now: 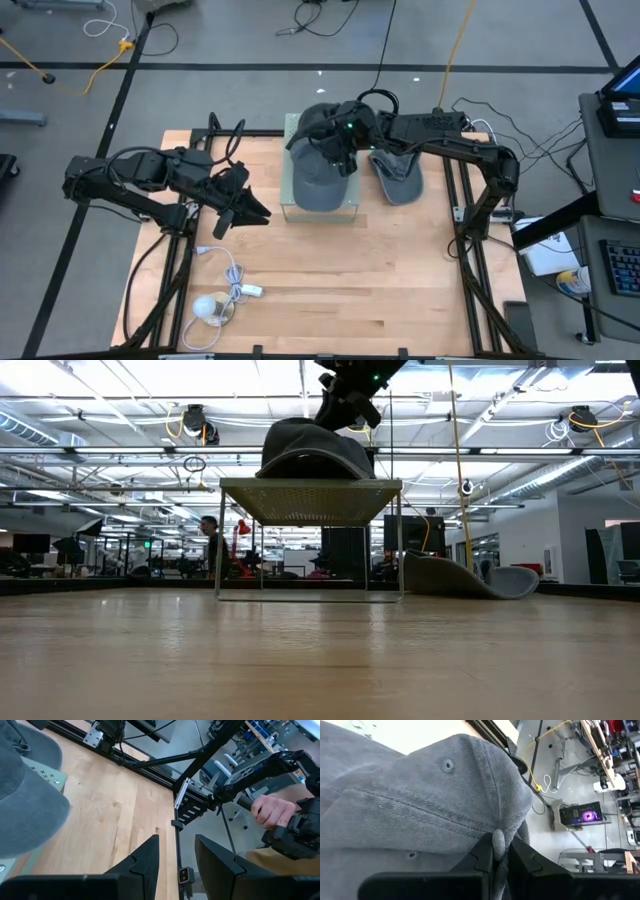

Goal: Pick & Place hat
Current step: Put the left gray cap on the shelf, then stack the gray cap on top of the gray cap on the shelf

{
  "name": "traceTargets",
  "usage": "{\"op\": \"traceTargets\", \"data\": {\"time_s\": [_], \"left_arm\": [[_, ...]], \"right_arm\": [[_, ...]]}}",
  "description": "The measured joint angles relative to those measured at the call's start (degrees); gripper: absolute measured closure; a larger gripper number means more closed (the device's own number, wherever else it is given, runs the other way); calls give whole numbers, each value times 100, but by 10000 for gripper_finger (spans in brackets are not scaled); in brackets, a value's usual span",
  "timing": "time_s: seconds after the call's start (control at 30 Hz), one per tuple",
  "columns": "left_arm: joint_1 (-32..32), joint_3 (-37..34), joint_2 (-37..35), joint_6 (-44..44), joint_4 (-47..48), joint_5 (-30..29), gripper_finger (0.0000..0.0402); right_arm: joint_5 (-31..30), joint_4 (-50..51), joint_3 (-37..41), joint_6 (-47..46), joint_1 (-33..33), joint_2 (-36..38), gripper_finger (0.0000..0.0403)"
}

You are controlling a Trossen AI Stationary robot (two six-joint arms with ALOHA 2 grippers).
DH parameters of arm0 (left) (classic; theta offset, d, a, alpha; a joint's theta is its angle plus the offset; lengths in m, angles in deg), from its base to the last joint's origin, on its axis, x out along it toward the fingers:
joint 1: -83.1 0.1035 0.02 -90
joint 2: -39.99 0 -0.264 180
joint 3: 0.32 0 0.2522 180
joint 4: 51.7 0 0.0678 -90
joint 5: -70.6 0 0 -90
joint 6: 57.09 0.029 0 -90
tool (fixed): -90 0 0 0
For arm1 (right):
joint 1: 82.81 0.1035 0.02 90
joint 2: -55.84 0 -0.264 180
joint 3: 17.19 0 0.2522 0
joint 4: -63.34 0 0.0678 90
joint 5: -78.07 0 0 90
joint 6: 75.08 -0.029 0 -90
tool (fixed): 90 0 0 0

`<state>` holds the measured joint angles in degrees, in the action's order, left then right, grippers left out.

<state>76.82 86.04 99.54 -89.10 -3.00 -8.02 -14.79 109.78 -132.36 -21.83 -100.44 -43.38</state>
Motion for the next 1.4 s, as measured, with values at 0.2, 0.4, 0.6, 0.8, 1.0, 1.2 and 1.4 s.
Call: {"op": "traceTargets", "data": {"time_s": [0.2, 0.4, 0.6, 0.8, 1.0, 1.2, 1.4], "left_arm": [[0, 0, 0, 2, 1, 4, 275], [0, 0, 0, 18, 0, 9, 275], [0, 0, 0, -5, 2, 46, 275], [0, 0, 0, -26, 0, 68, 275], [0, 0, 0, -22, -2, 149, 275], [-1, 0, 1, -28, -2, 227, 275], [0, 0, 2, -46, -3, 225, 275]], "right_arm": [[0, -204, 274, 152, 9, -29, 370], [-334, -500, 806, 817, 20, -46, 363], [-1192, -1105, 1056, 784, 176, 43, 368], [-892, -1183, 1060, 745, 259, 187, 327], [-887, -918, 1056, 575, 276, 216, 268], [-924, -945, 1056, 227, 275, 266, 223], [-1053, -819, 1053, -498, 292, 584, 211]]}}
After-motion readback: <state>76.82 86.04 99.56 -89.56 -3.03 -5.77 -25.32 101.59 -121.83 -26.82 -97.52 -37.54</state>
